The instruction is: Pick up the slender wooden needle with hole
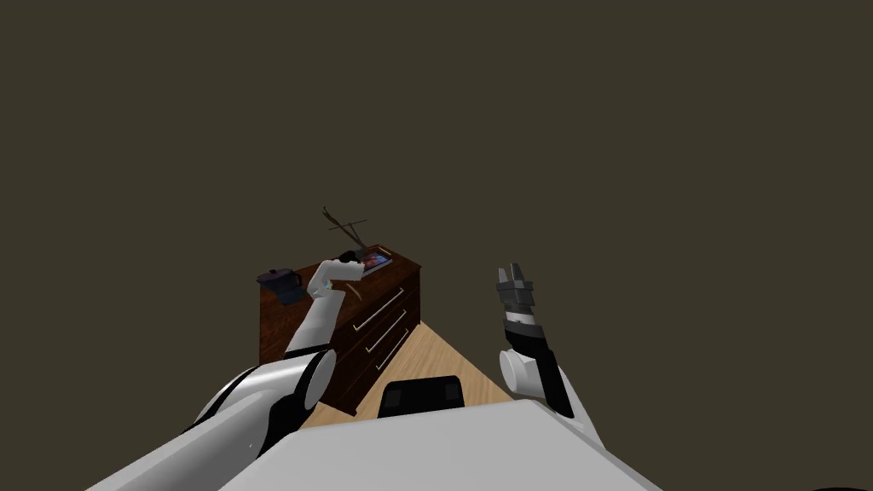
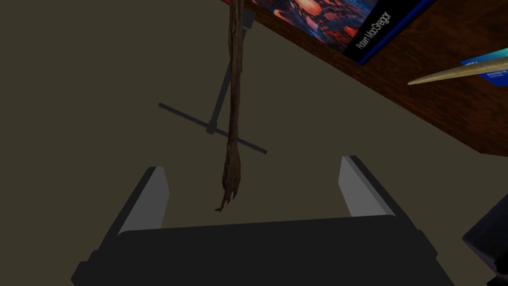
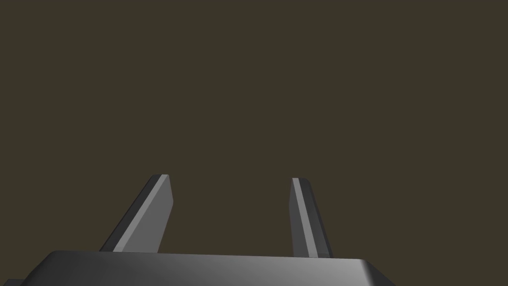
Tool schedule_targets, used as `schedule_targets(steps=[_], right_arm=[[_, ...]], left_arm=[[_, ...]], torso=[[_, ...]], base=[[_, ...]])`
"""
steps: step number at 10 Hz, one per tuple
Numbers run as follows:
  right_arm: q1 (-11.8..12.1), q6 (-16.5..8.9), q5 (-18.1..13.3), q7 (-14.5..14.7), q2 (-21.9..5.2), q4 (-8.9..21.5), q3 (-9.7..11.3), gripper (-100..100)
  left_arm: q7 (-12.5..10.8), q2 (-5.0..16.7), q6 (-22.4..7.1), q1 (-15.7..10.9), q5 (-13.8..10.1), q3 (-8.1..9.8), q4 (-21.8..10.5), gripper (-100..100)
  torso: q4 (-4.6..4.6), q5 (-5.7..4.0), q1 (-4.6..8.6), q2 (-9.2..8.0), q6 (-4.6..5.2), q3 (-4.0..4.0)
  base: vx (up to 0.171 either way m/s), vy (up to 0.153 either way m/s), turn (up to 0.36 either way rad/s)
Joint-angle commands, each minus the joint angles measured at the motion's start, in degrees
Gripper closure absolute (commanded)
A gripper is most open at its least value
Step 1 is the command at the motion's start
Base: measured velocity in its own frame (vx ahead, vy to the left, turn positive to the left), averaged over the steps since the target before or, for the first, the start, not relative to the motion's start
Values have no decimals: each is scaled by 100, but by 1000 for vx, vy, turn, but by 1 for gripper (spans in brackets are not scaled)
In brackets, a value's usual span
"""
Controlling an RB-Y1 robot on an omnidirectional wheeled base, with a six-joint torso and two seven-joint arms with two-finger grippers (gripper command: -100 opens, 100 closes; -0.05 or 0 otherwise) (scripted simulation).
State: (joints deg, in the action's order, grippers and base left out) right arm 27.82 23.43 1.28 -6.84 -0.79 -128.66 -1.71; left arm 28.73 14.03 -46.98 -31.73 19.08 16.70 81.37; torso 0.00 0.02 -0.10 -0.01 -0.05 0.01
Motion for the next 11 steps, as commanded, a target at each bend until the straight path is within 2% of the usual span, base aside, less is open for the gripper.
schedule_targets(steps=[1, 2, 4, 5, 6, 7, 8, 9, 10, 11], right_arm=[[0, 0, 0, 0, 0, 0, 0, 0], [0, 0, 0, 0, 0, 0, 0, 0], [0, 0, 0, 0, 0, 0, 0, 0], [0, 0, 0, 0, 0, 0, 0, 0], [0, 0, 0, 0, 0, 0, 0, 0], [0, 0, 0, 0, 0, 0, 0, 0], [0, 0, 0, 0, 0, 0, 0, 0], [0, 0, 0, 0, 0, 0, 0, 0], [0, 0, 0, 0, 0, 0, 0, 0], [0, 0, 0, 0, 0, 0, 0, 0]], left_arm=[[101, 1, -286, -108, -21, 41, -215, -100], [288, 32, -426, -351, -98, 132, -442, -100], [288, 32, -682, -358, -98, 132, -567, -100], [469, 66, -893, -594, -188, 224, -807, -100], [469, 66, -1042, -594, -188, 224, -920, -100], [643, 104, -1222, -817, -288, 314, -1116, -100], [643, 104, -1389, -817, -288, 314, -1269, -100], [810, 147, -1591, -1025, -396, 403, -1414, -100], [810, 147, -1757, -1025, -396, 403, -1598, -100], [969, 195, -1941, -1218, -512, 490, -1755, -100]], torso=[[0, 0, 0, 0, 0, 0], [1, 2, -3, 0, -2, 0], [1, 3, -8, 2, -2, -1], [1, 1, 0, 1, -3, -1], [0, 1, -1, 1, -1, -1], [1, 1, -2, 1, -2, -1], [0, 2, -5, 1, -2, -1], [1, 2, -5, 2, -2, -2], [1, 2, -8, 4, -2, -2], [2, 3, -7, 3, -3, -2]], base=[[-10, 30, -36], [-8, 51, -29], [-4, 28, -11], [-8, 25, -22], [-8, 29, -21], [-6, 36, -25], [-1, 37, -15], [1, 43, -21], [1, 38, -15], [1, 40, -22]])
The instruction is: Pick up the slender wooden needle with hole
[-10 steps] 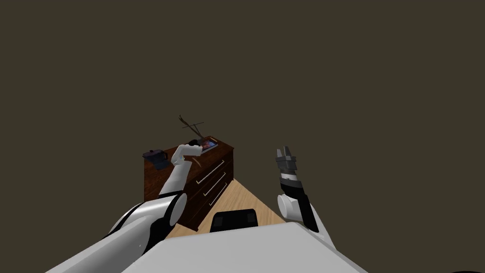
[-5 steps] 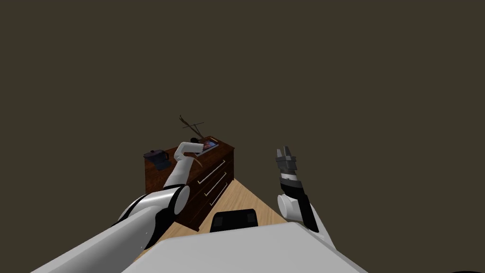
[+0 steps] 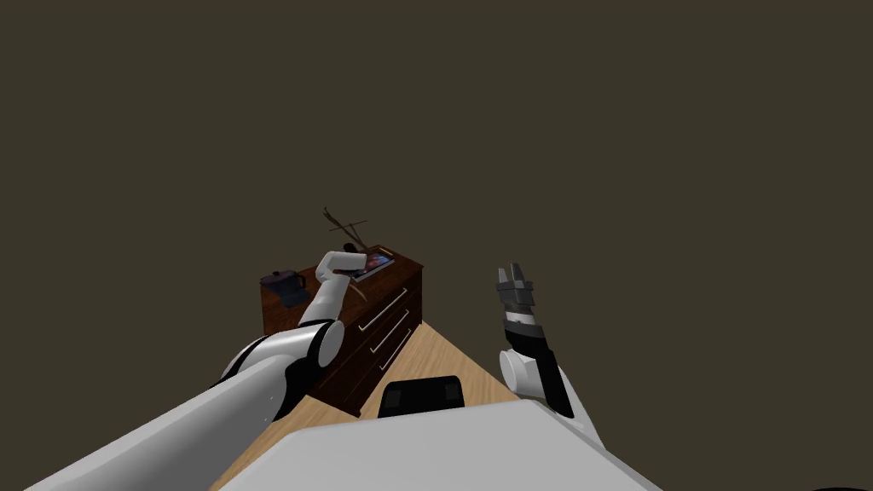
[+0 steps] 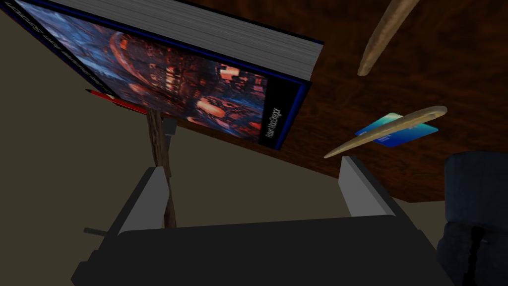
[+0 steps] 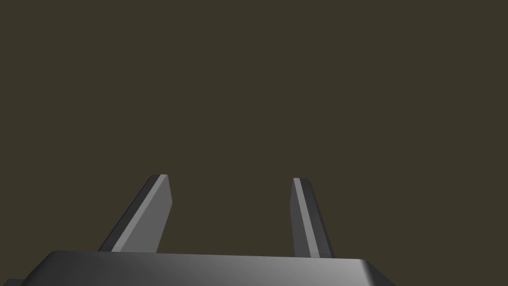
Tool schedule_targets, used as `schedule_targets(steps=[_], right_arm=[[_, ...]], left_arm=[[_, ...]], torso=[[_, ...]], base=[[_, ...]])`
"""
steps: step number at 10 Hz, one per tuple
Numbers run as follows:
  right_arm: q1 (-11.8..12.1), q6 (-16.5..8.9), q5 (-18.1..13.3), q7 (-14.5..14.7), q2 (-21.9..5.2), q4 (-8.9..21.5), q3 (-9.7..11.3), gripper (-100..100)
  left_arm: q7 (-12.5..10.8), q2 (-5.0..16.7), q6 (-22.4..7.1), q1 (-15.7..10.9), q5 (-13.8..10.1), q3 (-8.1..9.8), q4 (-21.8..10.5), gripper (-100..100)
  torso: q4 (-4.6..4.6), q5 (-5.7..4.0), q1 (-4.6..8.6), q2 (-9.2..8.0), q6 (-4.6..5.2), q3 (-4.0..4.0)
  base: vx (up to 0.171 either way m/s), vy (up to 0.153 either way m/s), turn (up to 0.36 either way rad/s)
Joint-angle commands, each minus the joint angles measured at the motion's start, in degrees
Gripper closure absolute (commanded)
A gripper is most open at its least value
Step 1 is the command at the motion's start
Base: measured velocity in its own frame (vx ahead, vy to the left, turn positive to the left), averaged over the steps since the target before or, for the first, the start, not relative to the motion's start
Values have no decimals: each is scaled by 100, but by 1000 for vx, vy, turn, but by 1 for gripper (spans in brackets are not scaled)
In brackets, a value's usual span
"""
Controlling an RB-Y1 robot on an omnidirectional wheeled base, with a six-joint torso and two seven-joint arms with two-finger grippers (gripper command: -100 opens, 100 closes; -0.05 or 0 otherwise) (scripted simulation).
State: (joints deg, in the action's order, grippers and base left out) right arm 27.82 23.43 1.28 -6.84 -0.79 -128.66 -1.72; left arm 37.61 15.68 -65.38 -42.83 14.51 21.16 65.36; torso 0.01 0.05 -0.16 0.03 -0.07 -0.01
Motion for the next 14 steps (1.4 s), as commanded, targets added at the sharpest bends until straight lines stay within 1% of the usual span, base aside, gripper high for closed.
schedule_targets(steps=[1, 2, 3, 4, 5, 6, 7, 8, 9, 10, 11, 12, 13, 14], right_arm=[[0, 0, 0, 0, 0, 0, 0, 0], [0, 0, 0, 0, 0, 0, 0, 0], [0, 0, 0, 0, 0, 0, 0, 0], [0, 0, 0, 0, 0, 0, 0, 0], [0, 0, 0, 0, 0, 0, 0, 0], [0, 0, 0, 0, 0, 0, 0, 0], [0, 0, 0, 0, 0, 0, 0, 0], [0, 0, 0, 0, 0, 0, 0, 0], [0, 0, 0, 0, 0, 0, 0, 0], [0, 0, 0, 0, 0, 0, 0, 0], [0, 0, 0, 0, 0, 0, 0, 0], [0, 0, 0, 0, 0, 0, 0, 0], [0, 0, 0, 0, 0, 0, 0, 0], [0, 0, 0, 0, 0, 0, 0, 0]], left_arm=[[81, 30, -243, -108, -55, 45, -286, -100], [81, 30, -243, -108, -55, 45, -348, -100], [231, 84, -510, -287, -175, 129, -527, -100], [231, 84, -552, -287, -175, 129, -674, -100], [372, 143, -788, -451, -298, 210, -826, -100], [372, 143, -842, -451, -298, 210, -986, -100], [503, 203, -1078, -599, -420, 287, -1165, -100], [503, 203, -1111, -599, -420, 287, -1283, -100], [624, 264, -1322, -734, -541, 360, -1542, -100], [624, 264, -1359, -734, -541, 360, -1560, -100], [734, 321, -1584, -854, -658, 428, -1817, -100], [833, 373, -1722, -959, -769, 491, -2005, -100], [833, 373, -1787, -959, -769, 491, -2050, -100], [921, 420, -1967, -1051, -871, 547, -2259, -100]], torso=[[0, 0, 0, 0, 0, 0], [1, 0, 3, 1, -1, -1], [1, -1, 9, 0, -1, -1], [0, -2, 8, 2, 0, -1], [1, -1, 6, 3, -1, -2], [1, -1, 3, 4, 0, -2], [2, 0, 3, 4, -1, -3], [1, 0, 3, 4, -1, -3], [1, 0, 4, 4, -1, -2], [2, 0, 2, 5, -1, -3], [2, 0, 6, 5, -1, -3], [1, -1, 5, 5, -1, -3], [2, 0, 1, 7, -1, -4], [2, 0, 4, 6, -1, -4]], base=[[4, 33, -13], [4, 11, 2], [7, 19, -17], [11, 26, -13], [14, 35, -14], [12, 32, -11], [12, 32, -11], [11, 28, -8], [17, 34, -12], [15, 25, -7], [16, 27, -8], [23, 40, -13], [19, 29, -4], [20, 28, -5]])
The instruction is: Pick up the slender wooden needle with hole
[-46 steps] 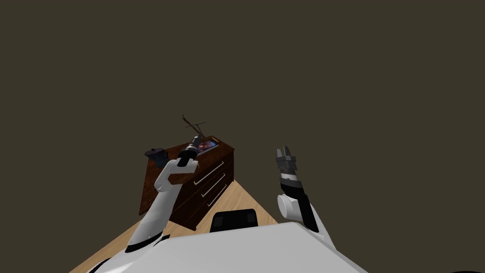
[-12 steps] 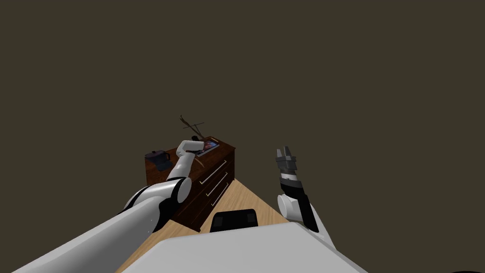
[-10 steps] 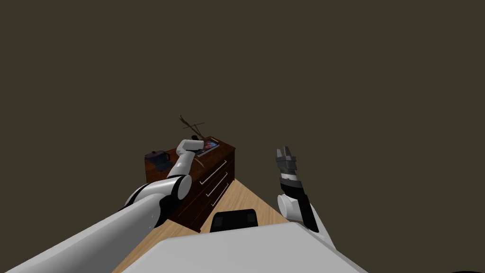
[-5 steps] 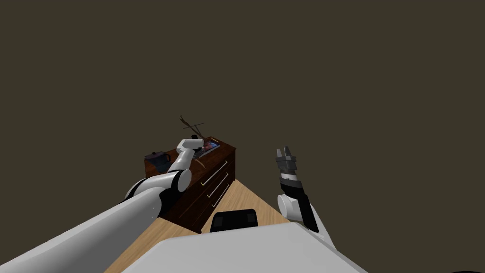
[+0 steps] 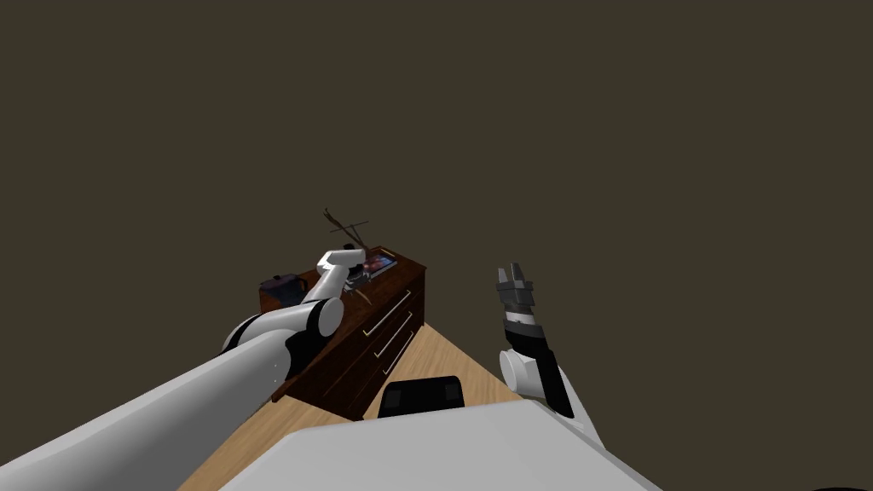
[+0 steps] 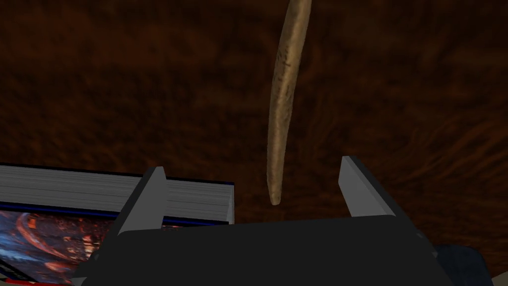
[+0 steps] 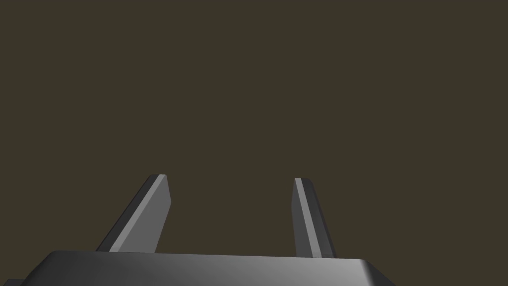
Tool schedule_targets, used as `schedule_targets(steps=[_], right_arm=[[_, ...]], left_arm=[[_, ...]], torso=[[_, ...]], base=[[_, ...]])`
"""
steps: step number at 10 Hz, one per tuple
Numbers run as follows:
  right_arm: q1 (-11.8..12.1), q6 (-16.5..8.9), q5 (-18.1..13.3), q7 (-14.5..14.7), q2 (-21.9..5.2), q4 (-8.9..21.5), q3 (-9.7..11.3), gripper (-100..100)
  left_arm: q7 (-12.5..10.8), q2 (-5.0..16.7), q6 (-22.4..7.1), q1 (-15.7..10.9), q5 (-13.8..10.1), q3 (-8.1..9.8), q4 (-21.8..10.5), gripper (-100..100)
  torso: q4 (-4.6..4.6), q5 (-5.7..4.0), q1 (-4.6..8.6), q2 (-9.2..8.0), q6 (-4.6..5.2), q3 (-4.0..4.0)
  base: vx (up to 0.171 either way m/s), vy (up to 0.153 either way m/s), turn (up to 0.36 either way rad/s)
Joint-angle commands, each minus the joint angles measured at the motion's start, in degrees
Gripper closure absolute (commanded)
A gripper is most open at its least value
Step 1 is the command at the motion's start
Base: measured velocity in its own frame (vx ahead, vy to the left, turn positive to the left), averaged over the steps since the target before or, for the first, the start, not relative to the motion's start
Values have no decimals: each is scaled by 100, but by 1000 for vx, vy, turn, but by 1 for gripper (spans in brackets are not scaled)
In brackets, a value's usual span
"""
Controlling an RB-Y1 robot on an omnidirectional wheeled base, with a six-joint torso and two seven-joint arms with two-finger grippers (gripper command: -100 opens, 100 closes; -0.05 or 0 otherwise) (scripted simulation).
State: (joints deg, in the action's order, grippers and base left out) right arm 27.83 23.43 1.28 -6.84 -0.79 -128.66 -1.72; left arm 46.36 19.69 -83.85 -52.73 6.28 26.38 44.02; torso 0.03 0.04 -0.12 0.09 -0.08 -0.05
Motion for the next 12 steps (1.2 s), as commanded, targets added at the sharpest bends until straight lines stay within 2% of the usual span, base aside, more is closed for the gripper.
schedule_targets(steps=[1, 2, 7, 8, 9, 10, 12], right_arm=[[0, 0, 0, 0, 0, 0, 0, 0], [0, 0, 0, 0, 0, 0, 0, 0], [0, 0, 0, 0, 0, 0, 0, 0], [0, 0, 0, 0, 0, 0, 0, 0], [0, 0, 0, 0, 0, 0, 0, 0], [0, 0, 0, 0, 0, 0, 0, 0], [0, 0, 0, 0, 0, 0, 0, 0]], left_arm=[[122, 60, -274, -138, -141, 75, -286, -100], [122, 60, -274, -138, -141, 75, -308, -100], [312, 168, -659, -323, -393, 205, -772, -100], [273, 156, -572, -327, -355, 184, -761, -100], [280, 155, -597, -327, -361, 187, -761, 0], [222, 95, -426, -236, -385, 144, -820, -100], [164, 35, -258, -146, -410, 100, -879, -100]], torso=[[0, 0, 0, 0, 0, 0], [0, 1, -3, -1, 0, 0], [-1, -1, 4, -3, 1, 2], [0, 0, 2, -3, 0, 2], [-1, -1, 7, -5, 1, 3], [-1, -2, 10, -7, 1, 4], [0, 0, 2, -3, 1, 2]], base=[[19, 38, -4], [16, 26, -2], [12, 20, 2], [6, 12, 0], [0, 0, 0], [8, 18, -22], [14, 31, -24]])
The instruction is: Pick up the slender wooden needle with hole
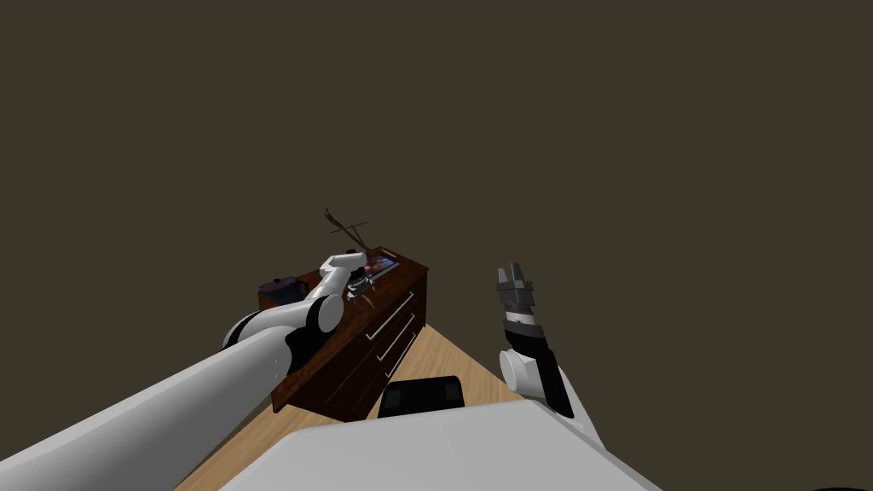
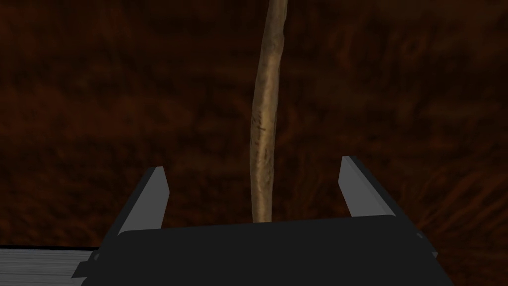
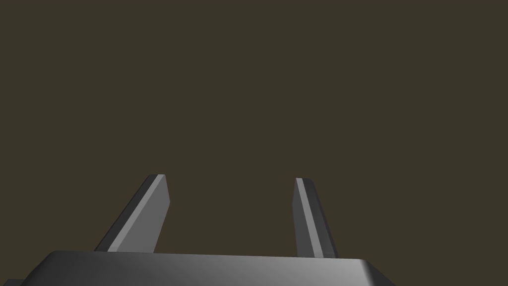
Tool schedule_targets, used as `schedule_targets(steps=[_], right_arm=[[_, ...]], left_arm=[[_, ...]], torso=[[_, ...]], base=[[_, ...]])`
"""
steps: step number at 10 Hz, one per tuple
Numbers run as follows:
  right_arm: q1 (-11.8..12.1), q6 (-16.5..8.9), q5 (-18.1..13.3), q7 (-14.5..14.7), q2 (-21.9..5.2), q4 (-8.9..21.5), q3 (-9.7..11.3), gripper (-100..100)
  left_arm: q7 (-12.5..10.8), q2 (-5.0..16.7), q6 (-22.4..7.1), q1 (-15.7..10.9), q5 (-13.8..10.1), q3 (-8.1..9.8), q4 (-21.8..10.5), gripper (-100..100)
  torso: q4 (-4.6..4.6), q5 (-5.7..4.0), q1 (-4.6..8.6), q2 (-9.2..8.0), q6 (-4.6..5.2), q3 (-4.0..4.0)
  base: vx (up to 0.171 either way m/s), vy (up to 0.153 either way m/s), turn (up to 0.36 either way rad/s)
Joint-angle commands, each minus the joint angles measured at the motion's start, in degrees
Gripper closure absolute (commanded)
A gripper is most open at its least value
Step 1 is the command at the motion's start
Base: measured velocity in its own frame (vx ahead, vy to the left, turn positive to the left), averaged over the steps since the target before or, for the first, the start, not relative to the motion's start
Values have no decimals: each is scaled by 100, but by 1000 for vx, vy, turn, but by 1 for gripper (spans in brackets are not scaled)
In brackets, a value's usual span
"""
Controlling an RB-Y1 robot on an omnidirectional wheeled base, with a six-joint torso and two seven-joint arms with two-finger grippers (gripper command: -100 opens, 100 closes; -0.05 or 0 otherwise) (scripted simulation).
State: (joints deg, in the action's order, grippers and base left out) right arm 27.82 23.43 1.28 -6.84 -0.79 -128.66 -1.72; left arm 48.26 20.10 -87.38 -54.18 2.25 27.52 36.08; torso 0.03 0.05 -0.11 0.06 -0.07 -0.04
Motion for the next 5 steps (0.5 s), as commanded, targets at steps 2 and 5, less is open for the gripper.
schedule_targets(steps=[2, 5], right_arm=[[0, 0, 0, 0, 0, 0, 0, 0], [0, 0, 0, 0, 0, 0, 0, 0]], left_arm=[[-8, -4, 16, 4, -1, -3, -2, 100], [20, -17, 10, -5, -11, -3, -3, 100]], torso=[[-1, -1, 5, -2, 0, 1], [3, -9, 19, 1, -13, -2]], base=[[2, 6, -2], [0, 0, -9]])
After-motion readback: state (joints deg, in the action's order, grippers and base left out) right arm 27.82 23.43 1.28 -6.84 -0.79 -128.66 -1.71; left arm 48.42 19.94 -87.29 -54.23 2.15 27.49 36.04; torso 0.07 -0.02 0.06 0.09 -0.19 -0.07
